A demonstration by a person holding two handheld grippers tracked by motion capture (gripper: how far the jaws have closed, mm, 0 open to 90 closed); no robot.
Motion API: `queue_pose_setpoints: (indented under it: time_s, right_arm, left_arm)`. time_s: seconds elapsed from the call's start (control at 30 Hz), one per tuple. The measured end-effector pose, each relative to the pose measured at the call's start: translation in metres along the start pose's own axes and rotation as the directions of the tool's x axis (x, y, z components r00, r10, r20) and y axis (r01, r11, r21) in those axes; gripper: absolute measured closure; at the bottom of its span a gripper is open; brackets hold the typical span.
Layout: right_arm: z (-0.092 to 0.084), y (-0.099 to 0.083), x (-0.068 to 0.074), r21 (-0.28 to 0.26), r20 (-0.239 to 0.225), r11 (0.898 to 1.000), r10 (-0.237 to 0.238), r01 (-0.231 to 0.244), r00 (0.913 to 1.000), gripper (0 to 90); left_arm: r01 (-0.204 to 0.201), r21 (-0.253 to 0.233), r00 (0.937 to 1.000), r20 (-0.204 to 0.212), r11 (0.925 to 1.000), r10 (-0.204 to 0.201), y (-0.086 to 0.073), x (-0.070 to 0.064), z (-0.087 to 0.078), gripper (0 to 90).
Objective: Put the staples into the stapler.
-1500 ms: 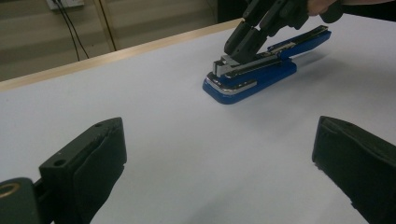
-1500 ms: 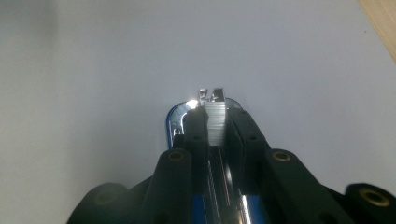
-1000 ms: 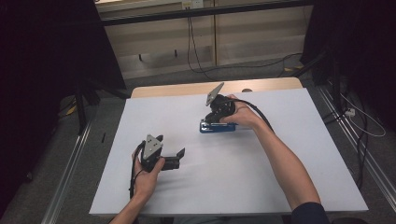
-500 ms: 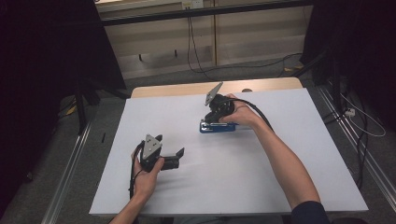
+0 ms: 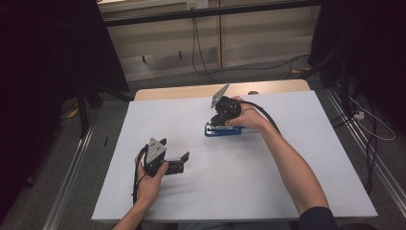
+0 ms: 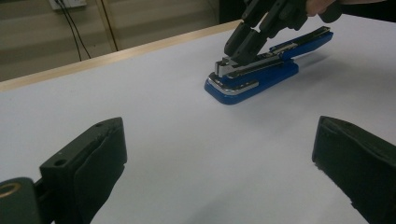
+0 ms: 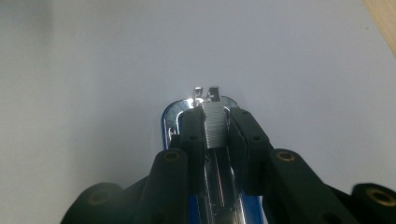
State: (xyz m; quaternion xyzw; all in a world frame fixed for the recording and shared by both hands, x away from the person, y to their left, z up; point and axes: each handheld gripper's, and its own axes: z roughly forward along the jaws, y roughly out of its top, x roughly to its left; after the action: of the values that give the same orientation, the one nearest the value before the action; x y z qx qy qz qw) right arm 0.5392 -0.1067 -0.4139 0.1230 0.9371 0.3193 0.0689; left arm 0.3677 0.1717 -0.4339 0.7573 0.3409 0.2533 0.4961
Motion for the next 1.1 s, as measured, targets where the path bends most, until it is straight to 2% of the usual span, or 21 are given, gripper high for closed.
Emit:
queue_pose_setpoints:
  time_s: [0.57, 0.83, 1.1]
  right_arm:
    - [0.0001, 0.0002, 0.0005, -0.001, -0.003, 1.000, 0.007, -0.007, 1.0000, 77.0]
    - [-0.0028, -0.0012, 0.0010, -0.025, 0.001, 0.997, 0.067, -0.067, 0.9977, 70.3]
    - [-0.0089, -0.0084, 0.0025, -0.049, 0.029, 0.993, 0.111, -0.110, 0.9934, 63.9]
  left_arm:
    - [0.002, 0.000, 1.0000, 0.001, 1.0000, -0.002, -0.0001, 0.0002, 0.0001, 3.2]
    - [0.000, 0.000, 1.0000, 0.003, 1.0000, 0.000, 0.0000, 0.0001, -0.0002, 3.2]
    - [0.002, 0.001, 1.0000, 0.006, 1.0000, -0.002, -0.0001, -0.0009, 0.0006, 3.2]
